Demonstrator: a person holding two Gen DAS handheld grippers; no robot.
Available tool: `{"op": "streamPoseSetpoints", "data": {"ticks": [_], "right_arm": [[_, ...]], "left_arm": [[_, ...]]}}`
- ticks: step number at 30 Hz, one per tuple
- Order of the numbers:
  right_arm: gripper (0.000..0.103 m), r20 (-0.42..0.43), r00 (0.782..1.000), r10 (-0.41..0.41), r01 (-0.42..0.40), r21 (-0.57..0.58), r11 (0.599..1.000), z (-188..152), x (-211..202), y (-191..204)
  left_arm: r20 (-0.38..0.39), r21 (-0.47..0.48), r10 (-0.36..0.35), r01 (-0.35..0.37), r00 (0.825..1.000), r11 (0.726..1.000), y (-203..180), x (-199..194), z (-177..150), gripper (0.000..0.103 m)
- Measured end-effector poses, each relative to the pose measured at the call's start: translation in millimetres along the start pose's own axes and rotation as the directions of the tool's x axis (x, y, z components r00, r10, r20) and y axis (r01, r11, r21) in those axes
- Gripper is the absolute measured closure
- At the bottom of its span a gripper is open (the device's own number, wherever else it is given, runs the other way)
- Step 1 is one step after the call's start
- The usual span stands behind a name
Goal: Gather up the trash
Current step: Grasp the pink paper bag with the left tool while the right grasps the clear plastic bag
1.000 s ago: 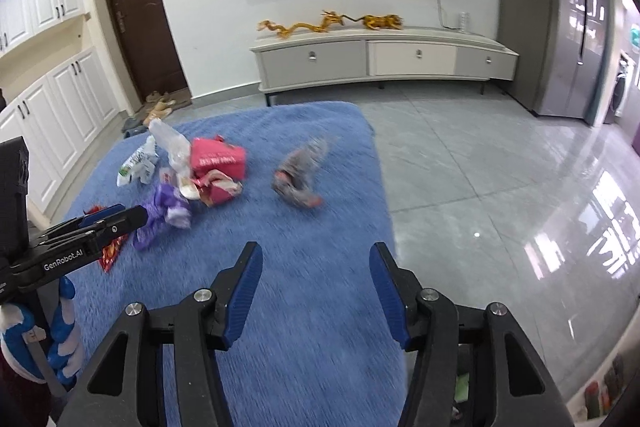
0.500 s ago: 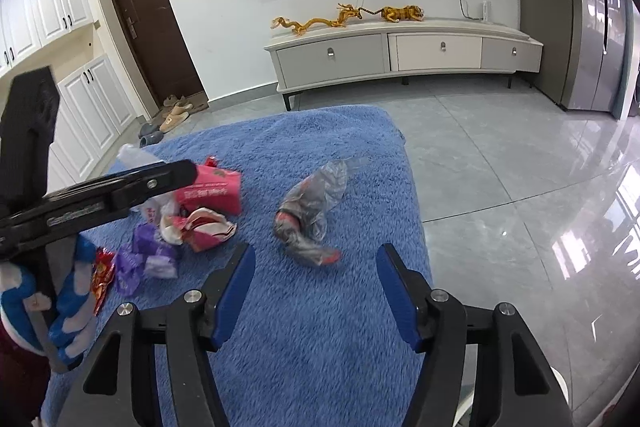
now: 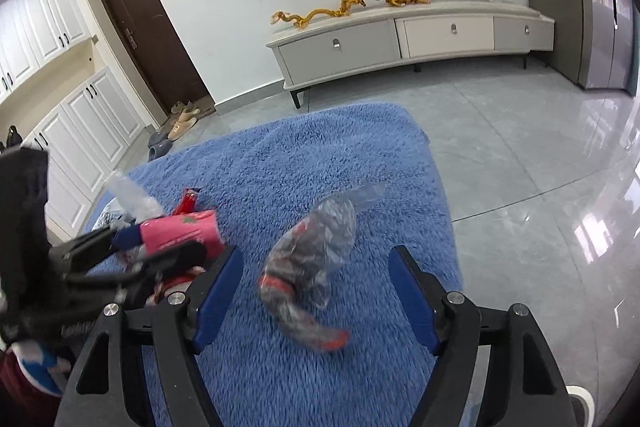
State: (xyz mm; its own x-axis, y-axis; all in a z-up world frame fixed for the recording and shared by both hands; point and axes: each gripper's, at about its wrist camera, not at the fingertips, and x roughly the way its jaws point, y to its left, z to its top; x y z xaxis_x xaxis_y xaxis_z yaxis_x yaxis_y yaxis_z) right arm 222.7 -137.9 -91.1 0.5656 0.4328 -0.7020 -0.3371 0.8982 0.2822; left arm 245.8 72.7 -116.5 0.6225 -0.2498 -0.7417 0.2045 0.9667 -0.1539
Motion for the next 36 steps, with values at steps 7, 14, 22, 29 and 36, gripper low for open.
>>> {"op": "streamPoseSetpoints", "data": {"ticks": [7, 14, 22, 29, 36], "right_arm": [[0.073, -0.021, 0.997, 0.073, -0.072, 0.052, 0.996, -2, 9, -9], [0.094, 0.012, 0.996, 0.085, -0.085, 0.021, 0.996, -5, -11, -2], [0.098, 0.060, 0.993, 0.099, -0.099, -0.003, 0.995, -7, -41, 11], [0.098, 0.102, 0.990, 0.094, -0.092, -0.025, 0.995, -13, -79, 29], [0.098, 0.083, 0.994, 0.074, -0.072, -0.026, 0.997, -16, -86, 37]], "left_arm": [[-0.019, 0.003, -0.057, 0.057, 0.998, 0.998, 3, -3, -7, 0.070], [0.001, 0.005, -0.095, 0.095, 0.995, 0.995, -3, -13, -10, 0.086], [0.052, 0.010, -0.108, 0.108, 0.993, 0.994, -11, -44, -13, 0.087], [0.110, 0.015, -0.125, 0.125, 0.986, 0.992, -20, -88, -18, 0.087], [0.149, 0.027, -0.126, 0.123, 0.981, 0.992, -27, -117, -27, 0.087]]}}
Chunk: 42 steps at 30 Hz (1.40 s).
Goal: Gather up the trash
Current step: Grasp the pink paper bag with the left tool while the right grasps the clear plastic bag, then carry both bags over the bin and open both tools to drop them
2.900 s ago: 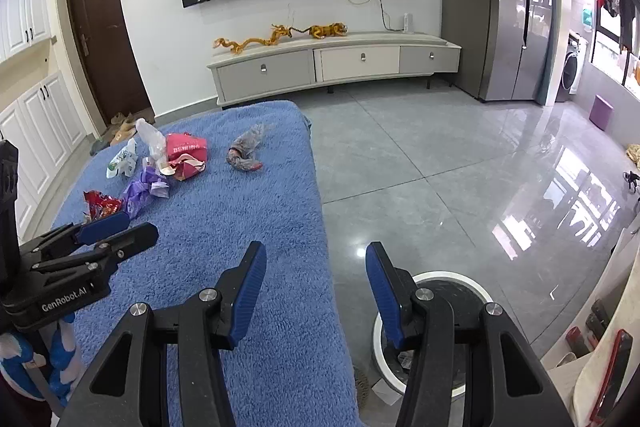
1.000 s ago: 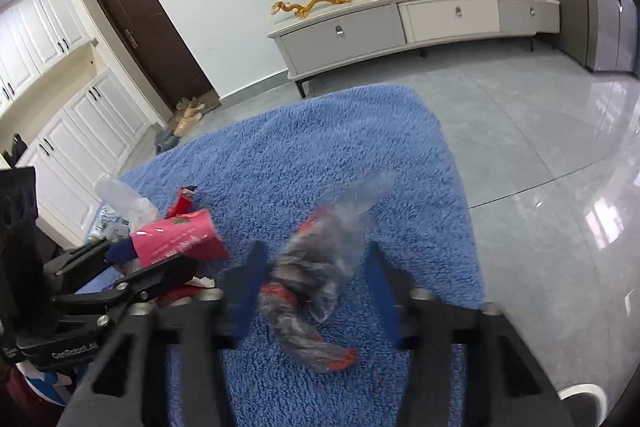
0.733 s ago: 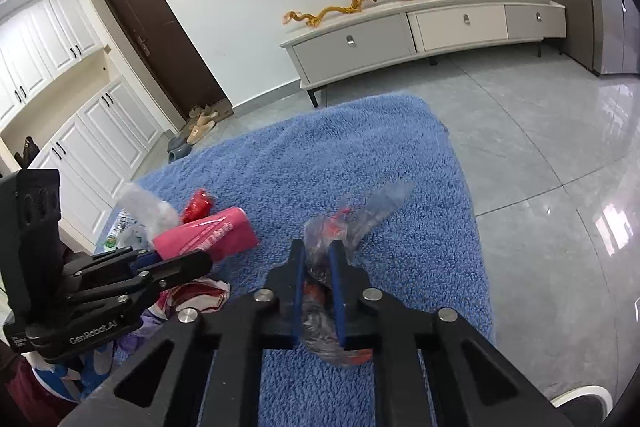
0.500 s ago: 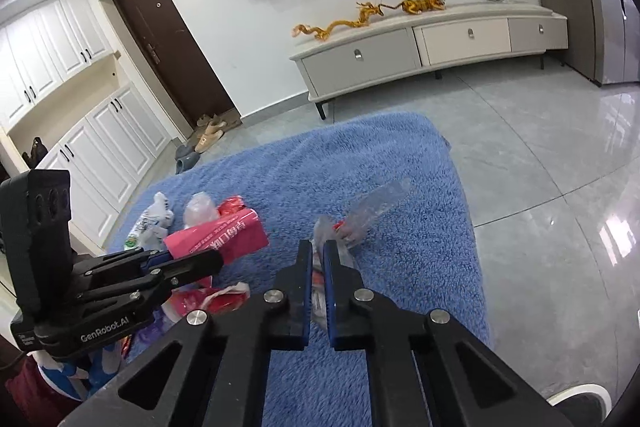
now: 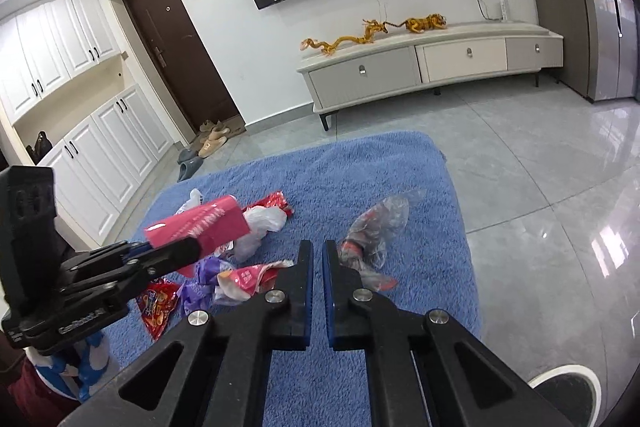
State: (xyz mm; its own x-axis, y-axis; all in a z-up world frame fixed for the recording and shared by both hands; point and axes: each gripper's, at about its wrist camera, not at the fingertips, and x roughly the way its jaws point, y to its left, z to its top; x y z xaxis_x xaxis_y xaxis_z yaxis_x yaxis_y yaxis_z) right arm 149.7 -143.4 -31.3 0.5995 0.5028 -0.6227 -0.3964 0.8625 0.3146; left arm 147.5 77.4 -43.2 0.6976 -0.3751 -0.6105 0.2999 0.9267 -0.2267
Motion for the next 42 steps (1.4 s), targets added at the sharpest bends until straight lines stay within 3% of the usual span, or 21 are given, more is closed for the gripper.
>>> {"op": "streamPoseSetpoints", "data": {"ticks": [2, 3, 4, 6, 16, 17, 19, 20, 32, 42], "right_arm": [[0.097, -0.018, 1.000, -0.015, 0.015, -0.005, 1.000, -2, 8, -1], [0.090, -0.029, 0.999, -0.019, 0.019, -0.004, 1.000, -2, 14, -3], [0.077, -0.038, 0.999, -0.026, 0.026, -0.001, 1.000, -2, 20, -4], [0.065, -0.054, 0.998, -0.036, 0.037, 0.002, 0.999, -3, 35, -10], [0.065, -0.150, 0.982, -0.117, 0.114, -0.026, 0.993, -5, 102, -23], [0.066, -0.149, 0.981, -0.122, 0.119, -0.032, 0.992, -7, 103, -22], [0.080, -0.141, 0.982, -0.126, 0.121, -0.041, 0.992, -7, 101, -20], [0.081, -0.139, 0.983, -0.119, 0.115, -0.039, 0.993, -9, 98, -19], [0.082, -0.016, 0.995, -0.095, 0.095, -0.013, 0.995, -29, -10, 1], [0.082, 0.096, 0.979, -0.181, 0.176, 0.060, 0.983, -50, -109, -10]], "left_arm": [[0.007, 0.000, -0.003, 0.003, 1.000, 1.000, -1, -2, -1, 0.087], [0.012, 0.002, -0.003, 0.003, 1.000, 1.000, -1, -2, -1, 0.087], [0.013, 0.002, -0.004, 0.004, 1.000, 1.000, 0, -1, -2, 0.087], [0.009, -0.001, -0.011, 0.011, 1.000, 1.000, 4, 5, -2, 0.087], [-0.011, -0.023, -0.017, 0.017, 1.000, 1.000, 12, 31, 2, 0.087], [-0.010, -0.023, -0.016, 0.016, 1.000, 1.000, 12, 31, 2, 0.087], [-0.006, -0.026, -0.014, 0.014, 1.000, 1.000, 11, 27, 1, 0.087], [-0.004, -0.027, -0.013, 0.013, 1.000, 1.000, 11, 25, 1, 0.087], [0.050, 0.026, -0.029, 0.028, 0.998, 0.999, -36, -25, -12, 0.087], [0.080, 0.129, -0.105, 0.094, 0.991, 0.987, -110, -58, -16, 0.087]]}}
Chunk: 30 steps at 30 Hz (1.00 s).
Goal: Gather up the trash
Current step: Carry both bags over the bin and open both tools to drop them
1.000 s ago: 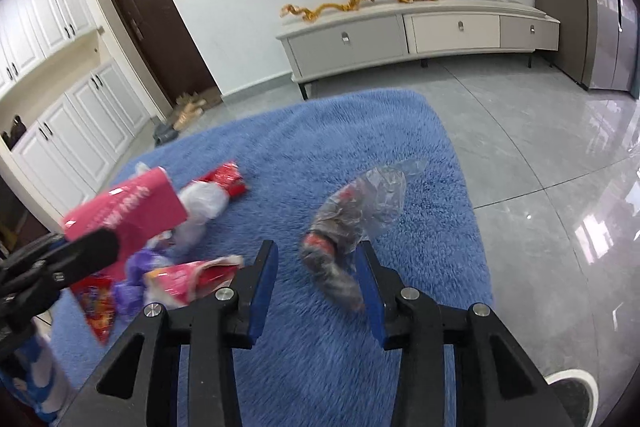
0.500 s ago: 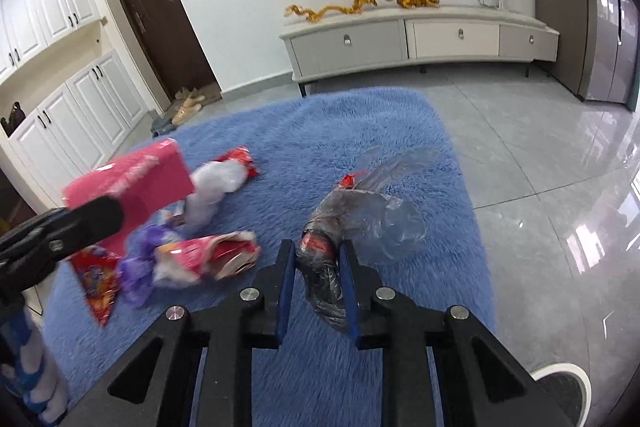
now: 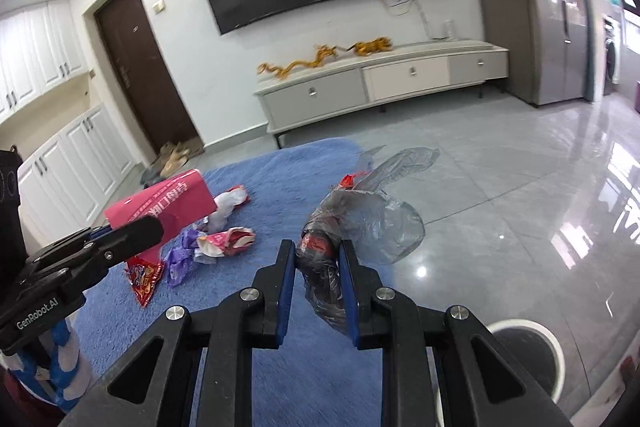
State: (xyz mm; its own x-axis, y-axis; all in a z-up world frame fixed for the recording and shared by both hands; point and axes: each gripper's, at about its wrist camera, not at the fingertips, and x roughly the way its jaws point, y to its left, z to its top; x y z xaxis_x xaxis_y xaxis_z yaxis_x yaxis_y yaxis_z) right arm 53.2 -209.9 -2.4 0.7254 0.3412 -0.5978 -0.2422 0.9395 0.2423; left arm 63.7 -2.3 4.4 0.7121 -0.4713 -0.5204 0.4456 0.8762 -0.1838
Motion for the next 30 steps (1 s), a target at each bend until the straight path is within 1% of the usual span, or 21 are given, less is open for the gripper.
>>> {"op": "streamPoseSetpoints", "data": {"ticks": [3, 6, 8, 12, 14, 15, 18, 21, 24, 26, 27, 28, 30], "right_arm": [[0.082, 0.019, 0.999, -0.036, 0.035, 0.052, 0.998, -6, -20, -23], [0.082, 0.031, 0.996, -0.082, 0.078, 0.111, 0.991, -16, -40, -53], [0.082, 0.029, 0.993, -0.110, 0.104, 0.159, 0.982, -23, -51, -76], [0.082, 0.000, 0.985, -0.174, 0.168, 0.255, 0.952, -45, -66, -125], [0.082, -0.019, 0.982, -0.190, 0.187, 0.306, 0.934, -59, -73, -148], [0.080, -0.033, 0.980, -0.196, 0.196, 0.334, 0.922, -67, -74, -161], [0.080, -0.069, 0.978, -0.198, 0.209, 0.405, 0.890, -89, -75, -193], [0.080, -0.101, 0.976, -0.194, 0.219, 0.450, 0.866, -106, -71, -216], [0.079, -0.129, 0.974, -0.186, 0.226, 0.485, 0.845, -119, -64, -236], [0.074, -0.147, 0.972, -0.185, 0.234, 0.505, 0.831, -125, -59, -248], [0.068, -0.155, 0.970, -0.186, 0.239, 0.515, 0.823, -126, -55, -252], [0.062, -0.161, 0.969, -0.187, 0.245, 0.525, 0.815, -130, -53, -257], [0.058, -0.172, 0.967, -0.188, 0.252, 0.539, 0.804, -137, -51, -261]], "left_arm": [[-0.003, 0.037, -0.035, 0.035, 0.999, 0.999, -28, 2, 2, 0.087], [-0.028, 0.072, -0.078, 0.080, 0.997, 0.994, -58, 13, 3, 0.087], [-0.056, 0.096, -0.106, 0.111, 0.993, 0.989, -79, 25, 2, 0.087], [-0.127, 0.134, -0.153, 0.170, 0.980, 0.976, -121, 57, -4, 0.087], [-0.177, 0.146, -0.176, 0.203, 0.968, 0.968, -143, 79, -9, 0.087], [-0.194, 0.148, -0.182, 0.213, 0.964, 0.966, -150, 85, -10, 0.087], [-0.271, 0.152, -0.200, 0.247, 0.942, 0.957, -176, 119, -19, 0.087], [-0.331, 0.140, -0.212, 0.269, 0.920, 0.953, -195, 147, -28, 0.087], [-0.369, 0.131, -0.212, 0.276, 0.905, 0.952, -205, 168, -36, 0.084], [-0.391, 0.118, -0.217, 0.282, 0.894, 0.952, -210, 182, -42, 0.084], [-0.409, 0.110, -0.223, 0.291, 0.885, 0.950, -214, 190, -44, 0.083], [-0.419, 0.106, -0.227, 0.295, 0.879, 0.949, -215, 196, -46, 0.082], [-0.433, 0.102, -0.222, 0.292, 0.874, 0.951, -218, 206, -51, 0.067]]}}
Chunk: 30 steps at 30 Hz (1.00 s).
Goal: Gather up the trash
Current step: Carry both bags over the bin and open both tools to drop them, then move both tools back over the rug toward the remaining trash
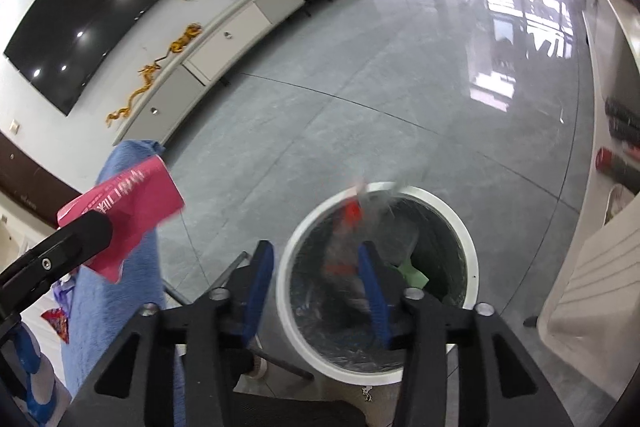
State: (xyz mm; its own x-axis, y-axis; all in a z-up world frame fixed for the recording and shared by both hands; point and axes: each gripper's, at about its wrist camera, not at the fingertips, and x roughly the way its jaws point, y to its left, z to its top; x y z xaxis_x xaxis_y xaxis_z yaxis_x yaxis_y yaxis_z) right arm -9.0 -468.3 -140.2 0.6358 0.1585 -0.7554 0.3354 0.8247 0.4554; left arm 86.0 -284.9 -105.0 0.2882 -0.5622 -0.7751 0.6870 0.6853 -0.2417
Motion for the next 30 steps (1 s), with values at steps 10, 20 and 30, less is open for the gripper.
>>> {"op": "streamPoseSetpoints", "data": {"ticks": [10, 20, 30], "right_arm": [[0.054, -0.013, 1.000, -0.026, 0.027, 0.060, 0.998, -3, 10, -20], [0.054, 0.025, 0.998, -0.051, 0.051, 0.006, 0.999, 0, 0, 0], [0.054, 0.090, 0.994, -0.056, 0.062, -0.061, 0.996, 0, -26, 30]], "left_arm": [[-0.015, -0.024, 0.034, -0.034, 0.999, 0.999, -4, 22, -5, 0.065], [0.126, -0.076, 0.232, -0.224, 0.964, 0.972, 6, -17, -4, 0.064], [0.233, -0.170, 0.359, -0.325, 0.904, 0.930, 29, -70, -17, 0.045]]}}
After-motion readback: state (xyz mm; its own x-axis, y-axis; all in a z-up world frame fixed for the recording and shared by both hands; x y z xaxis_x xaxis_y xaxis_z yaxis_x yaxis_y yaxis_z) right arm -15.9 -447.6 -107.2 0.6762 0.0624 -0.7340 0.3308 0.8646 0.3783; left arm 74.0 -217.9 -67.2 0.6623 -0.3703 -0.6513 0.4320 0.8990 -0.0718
